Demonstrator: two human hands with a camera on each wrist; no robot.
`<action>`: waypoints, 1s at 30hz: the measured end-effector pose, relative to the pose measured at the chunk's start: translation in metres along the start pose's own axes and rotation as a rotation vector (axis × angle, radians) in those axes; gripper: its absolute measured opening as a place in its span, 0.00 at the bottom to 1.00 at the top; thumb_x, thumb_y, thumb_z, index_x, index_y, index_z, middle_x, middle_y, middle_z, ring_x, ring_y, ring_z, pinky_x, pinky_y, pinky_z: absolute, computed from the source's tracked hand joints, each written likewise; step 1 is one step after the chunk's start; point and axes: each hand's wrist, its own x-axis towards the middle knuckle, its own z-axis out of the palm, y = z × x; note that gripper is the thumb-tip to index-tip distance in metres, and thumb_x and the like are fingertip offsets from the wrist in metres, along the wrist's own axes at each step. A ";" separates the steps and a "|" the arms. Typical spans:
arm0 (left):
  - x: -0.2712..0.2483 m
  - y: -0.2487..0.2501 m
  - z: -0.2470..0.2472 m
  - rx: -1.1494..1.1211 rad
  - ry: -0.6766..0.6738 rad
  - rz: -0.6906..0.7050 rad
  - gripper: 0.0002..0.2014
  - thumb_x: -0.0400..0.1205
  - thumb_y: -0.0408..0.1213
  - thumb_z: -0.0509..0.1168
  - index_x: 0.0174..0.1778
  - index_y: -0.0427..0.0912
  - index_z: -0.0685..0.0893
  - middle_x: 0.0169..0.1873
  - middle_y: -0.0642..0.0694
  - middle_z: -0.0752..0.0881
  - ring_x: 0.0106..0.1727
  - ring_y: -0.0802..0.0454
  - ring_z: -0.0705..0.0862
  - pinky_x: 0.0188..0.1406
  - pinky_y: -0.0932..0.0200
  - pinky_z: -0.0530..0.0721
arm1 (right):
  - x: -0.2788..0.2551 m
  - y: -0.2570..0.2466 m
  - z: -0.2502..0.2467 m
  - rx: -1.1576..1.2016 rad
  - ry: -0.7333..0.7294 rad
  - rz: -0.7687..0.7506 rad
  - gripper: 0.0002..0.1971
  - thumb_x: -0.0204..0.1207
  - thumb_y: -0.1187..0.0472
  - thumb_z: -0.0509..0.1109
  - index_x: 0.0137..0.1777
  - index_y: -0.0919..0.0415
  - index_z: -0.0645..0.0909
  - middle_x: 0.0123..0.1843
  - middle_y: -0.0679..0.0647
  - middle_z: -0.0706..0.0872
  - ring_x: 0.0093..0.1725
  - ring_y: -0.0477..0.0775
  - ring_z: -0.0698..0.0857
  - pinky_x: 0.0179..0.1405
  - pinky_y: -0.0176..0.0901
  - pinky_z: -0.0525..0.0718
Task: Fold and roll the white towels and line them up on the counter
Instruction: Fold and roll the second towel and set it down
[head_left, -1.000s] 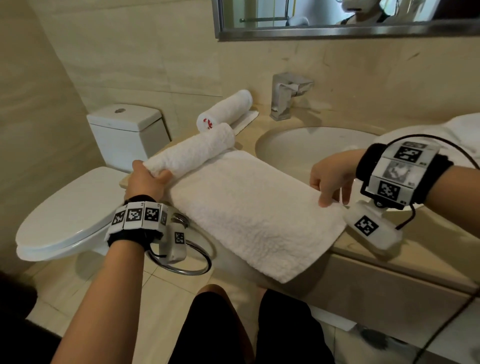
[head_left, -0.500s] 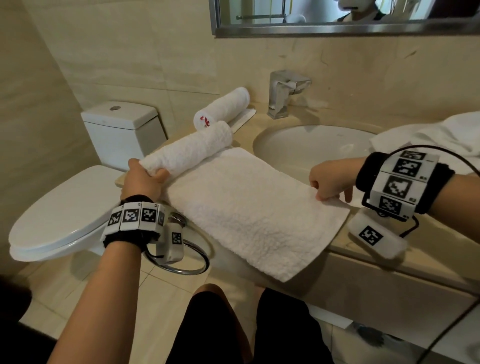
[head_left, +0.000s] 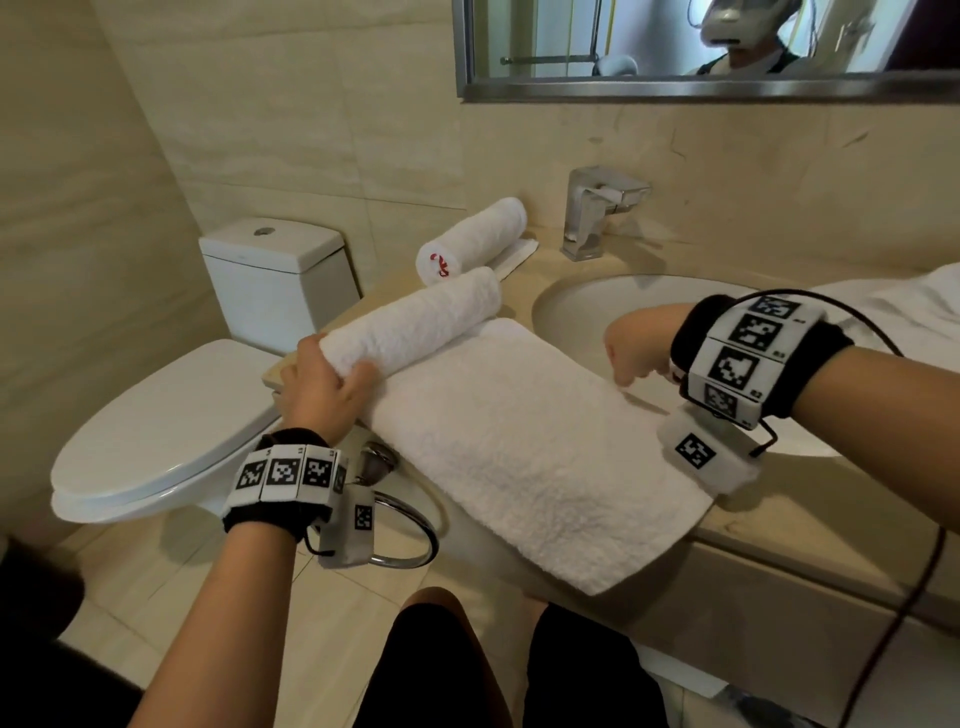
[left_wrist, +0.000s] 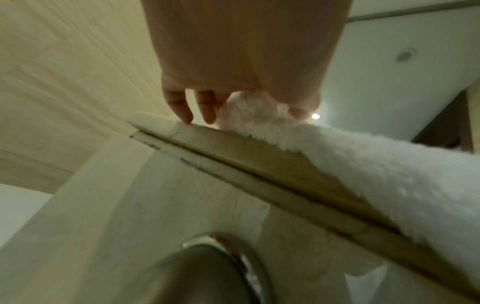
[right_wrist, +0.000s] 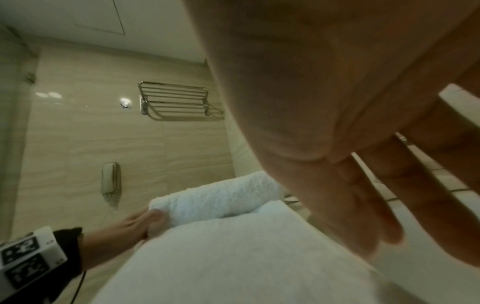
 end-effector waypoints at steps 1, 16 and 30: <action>-0.002 0.000 -0.001 -0.044 -0.030 -0.008 0.33 0.77 0.52 0.60 0.75 0.45 0.59 0.70 0.31 0.67 0.70 0.32 0.67 0.71 0.37 0.67 | 0.001 -0.007 -0.004 -0.006 0.057 -0.046 0.11 0.81 0.61 0.62 0.37 0.63 0.73 0.32 0.53 0.73 0.34 0.53 0.75 0.26 0.37 0.67; 0.003 -0.016 -0.017 -0.213 -0.057 0.244 0.23 0.79 0.28 0.64 0.71 0.40 0.71 0.55 0.49 0.80 0.53 0.52 0.81 0.49 0.75 0.80 | 0.053 -0.133 -0.041 -0.042 0.568 -0.567 0.27 0.77 0.66 0.63 0.76 0.58 0.62 0.71 0.60 0.70 0.73 0.65 0.64 0.64 0.59 0.75; 0.032 -0.005 -0.011 -0.085 -0.112 0.309 0.15 0.76 0.21 0.66 0.57 0.39 0.78 0.62 0.43 0.82 0.63 0.47 0.81 0.62 0.54 0.81 | 0.069 -0.117 -0.052 -0.179 0.548 -0.656 0.27 0.74 0.60 0.71 0.71 0.61 0.65 0.64 0.59 0.75 0.56 0.61 0.82 0.46 0.46 0.74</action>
